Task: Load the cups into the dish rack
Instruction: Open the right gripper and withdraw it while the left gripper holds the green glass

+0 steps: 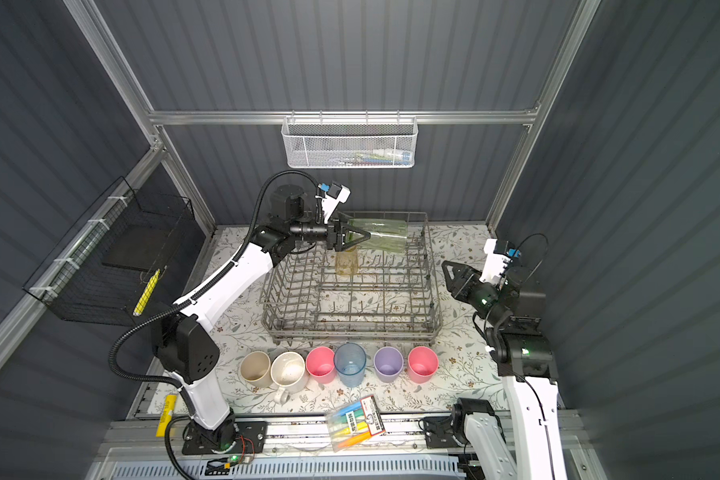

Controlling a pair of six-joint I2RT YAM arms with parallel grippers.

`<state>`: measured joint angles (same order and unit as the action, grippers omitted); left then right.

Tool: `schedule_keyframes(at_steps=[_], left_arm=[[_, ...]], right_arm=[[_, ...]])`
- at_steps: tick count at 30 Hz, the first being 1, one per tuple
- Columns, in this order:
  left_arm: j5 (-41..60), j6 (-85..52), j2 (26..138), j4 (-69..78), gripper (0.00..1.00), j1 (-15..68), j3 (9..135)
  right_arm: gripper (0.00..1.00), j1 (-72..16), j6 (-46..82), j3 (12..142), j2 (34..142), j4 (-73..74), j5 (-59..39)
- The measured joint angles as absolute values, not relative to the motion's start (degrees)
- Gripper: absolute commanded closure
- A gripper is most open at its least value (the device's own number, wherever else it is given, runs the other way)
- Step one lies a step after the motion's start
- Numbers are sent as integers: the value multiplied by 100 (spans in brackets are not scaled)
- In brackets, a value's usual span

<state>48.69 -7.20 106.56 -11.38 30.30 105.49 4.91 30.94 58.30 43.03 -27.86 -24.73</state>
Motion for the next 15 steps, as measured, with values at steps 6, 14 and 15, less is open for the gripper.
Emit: schedule_keyframes(at_steps=[6, 14, 15], left_arm=[[3883, -207, 11281, -2458, 87, 3087, 11428], [2869, 432, 12016, -3804, 86, 3299, 12724], [2790, 499, 12092, -3916, 86, 3336, 12881]], right_arm=[[58, 495, 2882, 5828, 4346, -3065, -2115], [57, 495, 2783, 5782, 4399, -3144, -1769], [57, 495, 2781, 5774, 4412, -3144, -1765]])
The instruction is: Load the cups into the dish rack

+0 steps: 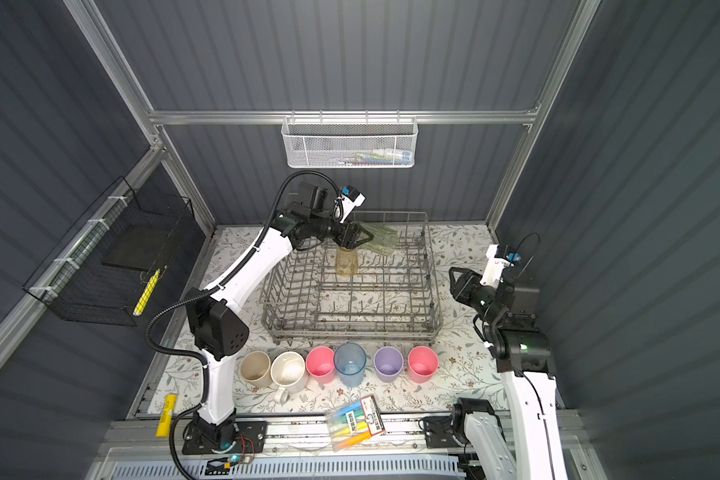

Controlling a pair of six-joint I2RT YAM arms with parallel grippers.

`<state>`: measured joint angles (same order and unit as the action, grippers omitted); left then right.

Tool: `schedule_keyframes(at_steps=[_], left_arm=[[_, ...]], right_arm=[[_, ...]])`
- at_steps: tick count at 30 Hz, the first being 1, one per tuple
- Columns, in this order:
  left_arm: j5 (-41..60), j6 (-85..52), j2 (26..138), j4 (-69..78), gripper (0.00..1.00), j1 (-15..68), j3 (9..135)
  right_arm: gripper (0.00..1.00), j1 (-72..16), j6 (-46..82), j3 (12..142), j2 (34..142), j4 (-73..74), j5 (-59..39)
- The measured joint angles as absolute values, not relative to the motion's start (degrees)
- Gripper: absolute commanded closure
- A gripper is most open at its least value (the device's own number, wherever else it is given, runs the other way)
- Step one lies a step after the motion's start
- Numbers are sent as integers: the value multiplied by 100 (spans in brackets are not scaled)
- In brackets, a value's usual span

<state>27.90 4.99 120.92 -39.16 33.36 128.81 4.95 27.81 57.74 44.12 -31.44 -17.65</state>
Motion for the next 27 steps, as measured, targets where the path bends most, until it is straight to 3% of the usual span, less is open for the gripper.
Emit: schedule_keyframes(at_steps=[7, 27], left_arm=[[2152, 1002, 12689, -4619, 86, 3579, 13865], [1153, 1697, 12978, -5118, 83, 3671, 14164]], right_arm=[[56, 495, 2777, 5688, 4475, -3162, -1758], [55, 495, 2718, 5548, 4661, -3151, -1798]])
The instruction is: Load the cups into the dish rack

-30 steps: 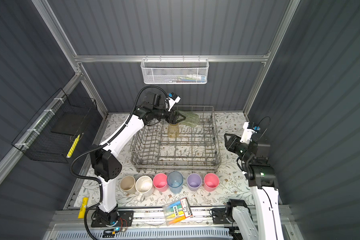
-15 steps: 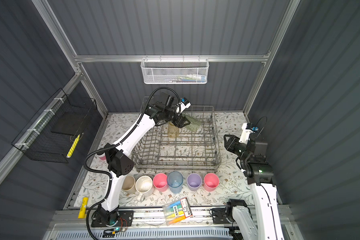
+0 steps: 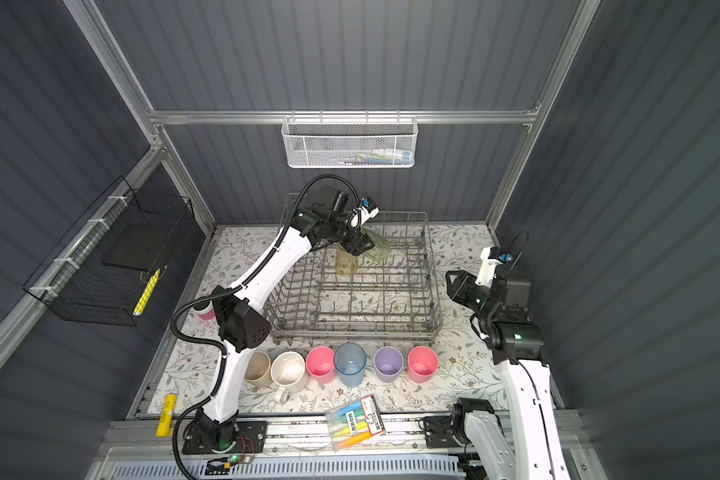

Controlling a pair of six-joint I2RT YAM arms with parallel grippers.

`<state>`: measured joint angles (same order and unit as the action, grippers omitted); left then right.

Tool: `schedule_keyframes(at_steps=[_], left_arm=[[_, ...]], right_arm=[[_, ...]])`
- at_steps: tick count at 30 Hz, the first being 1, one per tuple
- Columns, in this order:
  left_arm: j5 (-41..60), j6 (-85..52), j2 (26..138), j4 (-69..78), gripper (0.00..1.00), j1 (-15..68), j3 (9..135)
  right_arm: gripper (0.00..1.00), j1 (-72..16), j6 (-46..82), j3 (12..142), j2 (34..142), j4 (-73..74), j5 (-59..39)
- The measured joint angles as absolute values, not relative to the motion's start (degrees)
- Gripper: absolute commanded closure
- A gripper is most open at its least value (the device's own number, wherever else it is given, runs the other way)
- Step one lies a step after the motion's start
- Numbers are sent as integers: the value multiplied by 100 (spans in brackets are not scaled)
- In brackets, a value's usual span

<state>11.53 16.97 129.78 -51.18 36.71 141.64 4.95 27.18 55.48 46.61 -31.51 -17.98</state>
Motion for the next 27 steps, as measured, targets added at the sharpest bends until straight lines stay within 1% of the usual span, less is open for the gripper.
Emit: schedule_keyframes(at_steps=[15, 27], left_arm=[[996, 1835, 13456, -5033, 83, 3750, 14230], [701, 1935, 13498, -4978, 80, 3844, 14247]], right_arm=[[54, 495, 2694, 5463, 4716, -3135, -1802], [54, 495, 2696, 5461, 4768, -3131, -1802]])
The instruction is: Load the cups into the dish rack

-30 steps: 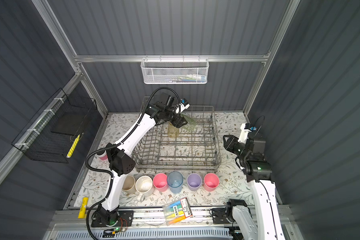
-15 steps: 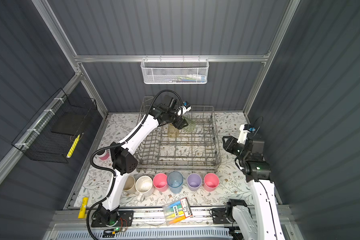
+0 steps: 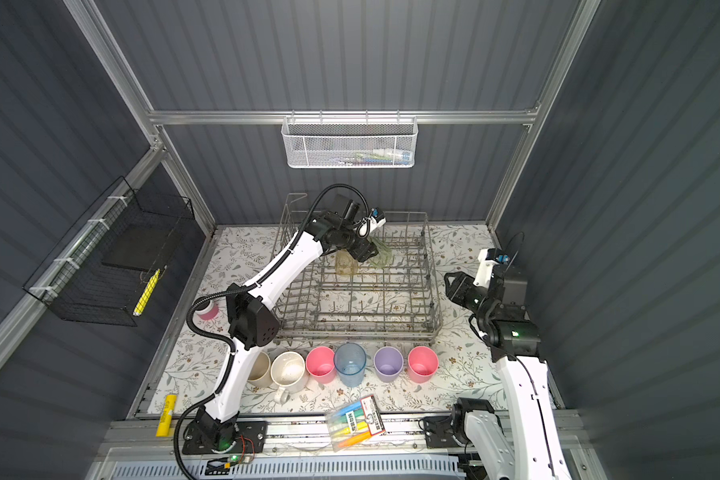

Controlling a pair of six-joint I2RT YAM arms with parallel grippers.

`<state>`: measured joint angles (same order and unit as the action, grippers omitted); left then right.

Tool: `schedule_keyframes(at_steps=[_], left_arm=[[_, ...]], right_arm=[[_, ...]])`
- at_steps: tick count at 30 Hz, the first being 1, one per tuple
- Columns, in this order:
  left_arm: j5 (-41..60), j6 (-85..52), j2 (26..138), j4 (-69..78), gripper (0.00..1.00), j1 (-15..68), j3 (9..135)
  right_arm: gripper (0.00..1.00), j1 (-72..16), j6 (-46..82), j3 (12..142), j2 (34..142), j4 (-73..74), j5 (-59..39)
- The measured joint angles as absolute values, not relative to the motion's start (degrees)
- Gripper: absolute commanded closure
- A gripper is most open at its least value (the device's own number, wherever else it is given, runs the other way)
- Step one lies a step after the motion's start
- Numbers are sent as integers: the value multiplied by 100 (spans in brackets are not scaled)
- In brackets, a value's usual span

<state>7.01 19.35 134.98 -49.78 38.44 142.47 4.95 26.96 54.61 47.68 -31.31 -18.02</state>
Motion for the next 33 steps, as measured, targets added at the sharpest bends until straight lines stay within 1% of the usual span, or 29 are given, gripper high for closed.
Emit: schedule_keyframes(at_steps=[7, 13, 20, 28, 33], left_arm=[[508, 2043, 13701, -4956, 74, 3948, 14280], [248, 2132, 13795, -4928, 66, 4051, 14355], [137, 2154, 13841, -4838, 49, 4075, 14365], [82, 2169, 13920, -4692, 27, 4091, 14365], [54, 2163, 13941, -4541, 20, 4091, 14365]], right_arm=[[54, 495, 2696, 5439, 4847, -3127, -1929], [54, 495, 2696, 5437, 4910, -3087, -2036], [53, 495, 2696, 5387, 4958, -3041, -2062], [52, 495, 2696, 5328, 5000, -3002, -2062], [51, 495, 2696, 5284, 5011, -3002, -2062]])
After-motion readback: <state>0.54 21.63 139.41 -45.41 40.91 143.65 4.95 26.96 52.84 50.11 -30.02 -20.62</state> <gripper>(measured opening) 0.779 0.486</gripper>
